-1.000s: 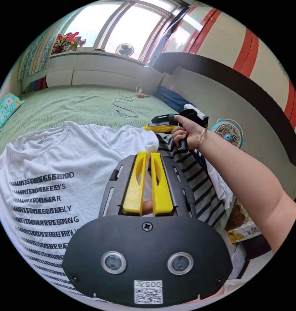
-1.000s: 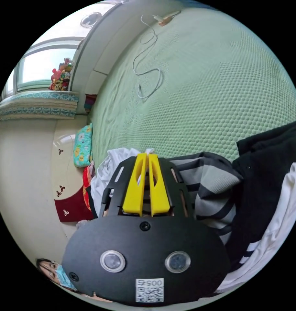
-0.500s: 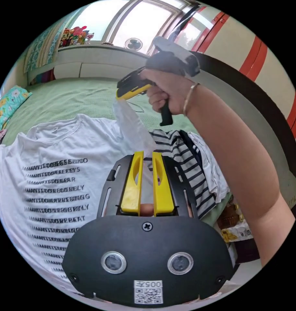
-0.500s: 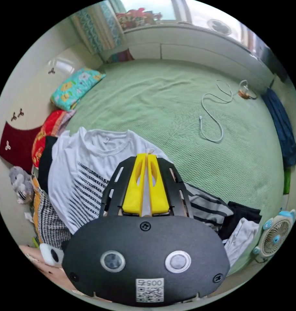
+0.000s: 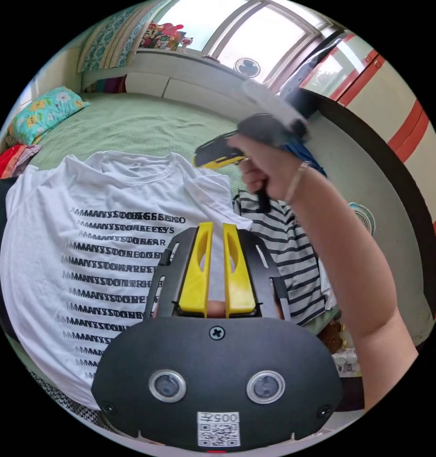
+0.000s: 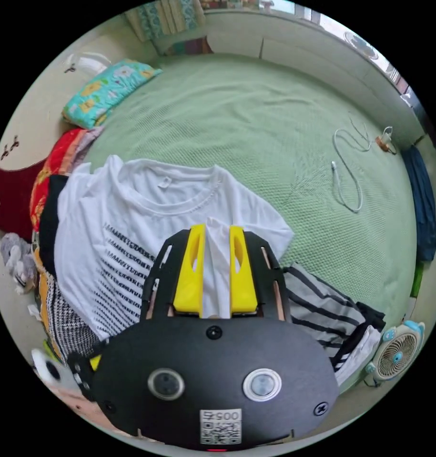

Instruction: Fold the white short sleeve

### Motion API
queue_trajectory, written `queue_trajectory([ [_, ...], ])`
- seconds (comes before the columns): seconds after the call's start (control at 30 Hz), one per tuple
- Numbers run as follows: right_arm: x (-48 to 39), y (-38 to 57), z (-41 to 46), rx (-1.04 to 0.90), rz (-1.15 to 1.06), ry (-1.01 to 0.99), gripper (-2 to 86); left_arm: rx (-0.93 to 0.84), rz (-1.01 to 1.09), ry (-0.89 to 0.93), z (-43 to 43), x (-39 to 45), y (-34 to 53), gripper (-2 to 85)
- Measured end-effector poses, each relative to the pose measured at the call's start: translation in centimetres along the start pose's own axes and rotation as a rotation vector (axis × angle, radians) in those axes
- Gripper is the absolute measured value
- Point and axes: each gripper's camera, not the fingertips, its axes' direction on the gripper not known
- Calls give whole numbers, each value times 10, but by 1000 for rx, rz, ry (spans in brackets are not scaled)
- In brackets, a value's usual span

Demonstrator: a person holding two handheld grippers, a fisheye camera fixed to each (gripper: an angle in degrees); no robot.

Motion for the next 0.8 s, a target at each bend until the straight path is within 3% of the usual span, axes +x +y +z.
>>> queue_trajectory([
  [0.13, 16, 66, -39, 86, -13, -20, 102, -19, 4, -10, 5, -12, -11, 48],
  [0.37, 42, 135, 18, -33, 191, -127, 81, -115, 85, -72, 46, -14, -21, 42],
  [0.53, 45, 146, 22, 9, 276, -167, 33, -179, 93, -88, 62, -23, -28, 11],
  [0.67, 30, 160, 2, 81, 204, -250, -5, -165, 37, -48, 58, -37, -32, 3],
  [0.8, -2, 172, -11, 123, 129, -200, -9, -129, 13, -63, 46, -49, -36, 0],
])
